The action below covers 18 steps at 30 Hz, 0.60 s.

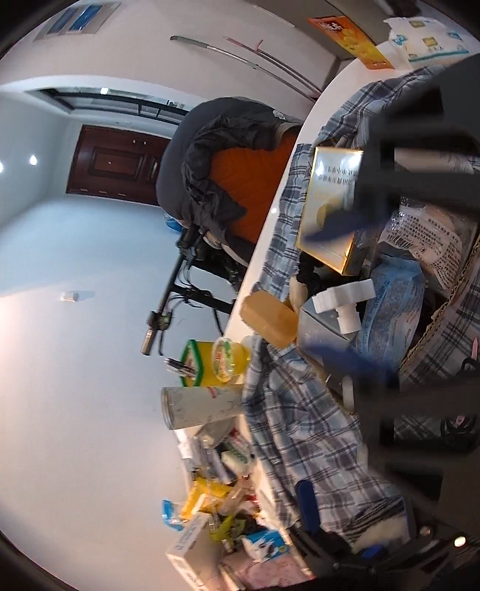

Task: Organize objects
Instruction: 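Carry the white cable item over the box and open the right gripper, then reach down and grasp the black coiled cable with the left gripper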

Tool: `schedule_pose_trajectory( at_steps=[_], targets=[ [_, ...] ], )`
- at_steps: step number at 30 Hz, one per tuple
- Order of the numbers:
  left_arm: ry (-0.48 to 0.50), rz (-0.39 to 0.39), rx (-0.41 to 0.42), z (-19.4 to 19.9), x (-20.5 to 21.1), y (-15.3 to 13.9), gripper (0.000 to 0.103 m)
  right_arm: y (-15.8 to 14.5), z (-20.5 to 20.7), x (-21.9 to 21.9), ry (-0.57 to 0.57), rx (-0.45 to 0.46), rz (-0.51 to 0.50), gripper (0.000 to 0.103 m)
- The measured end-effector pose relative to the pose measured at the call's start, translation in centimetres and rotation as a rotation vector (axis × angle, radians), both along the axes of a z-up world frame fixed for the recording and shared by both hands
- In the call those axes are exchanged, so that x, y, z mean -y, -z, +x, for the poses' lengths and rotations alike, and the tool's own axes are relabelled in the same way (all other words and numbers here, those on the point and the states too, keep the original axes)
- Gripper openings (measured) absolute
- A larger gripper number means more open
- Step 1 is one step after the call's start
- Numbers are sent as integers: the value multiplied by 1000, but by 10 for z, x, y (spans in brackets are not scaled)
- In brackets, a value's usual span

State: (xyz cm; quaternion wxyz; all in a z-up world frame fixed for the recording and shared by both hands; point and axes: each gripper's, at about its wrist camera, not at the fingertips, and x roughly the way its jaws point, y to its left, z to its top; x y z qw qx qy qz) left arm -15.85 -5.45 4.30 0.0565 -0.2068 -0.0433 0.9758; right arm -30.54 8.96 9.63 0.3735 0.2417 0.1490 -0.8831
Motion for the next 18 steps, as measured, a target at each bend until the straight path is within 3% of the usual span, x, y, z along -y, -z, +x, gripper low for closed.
schedule_pose_trajectory(
  at_steps=[4, 6, 14, 18],
  targets=[
    [3, -1, 4, -1, 0, 2, 103, -10, 14, -18, -23, -15, -72, 84],
    [5, 1, 8, -2, 0, 3, 103, -13, 23, -32, -20, -25, -114, 100],
    [16, 3, 29, -4, -2, 5, 103, 0, 59, -119, -149, -1, -351, 102],
    [34, 4, 45, -6, -3, 6, 103, 25, 57, -153, -121, -35, -437, 103]
  ],
)
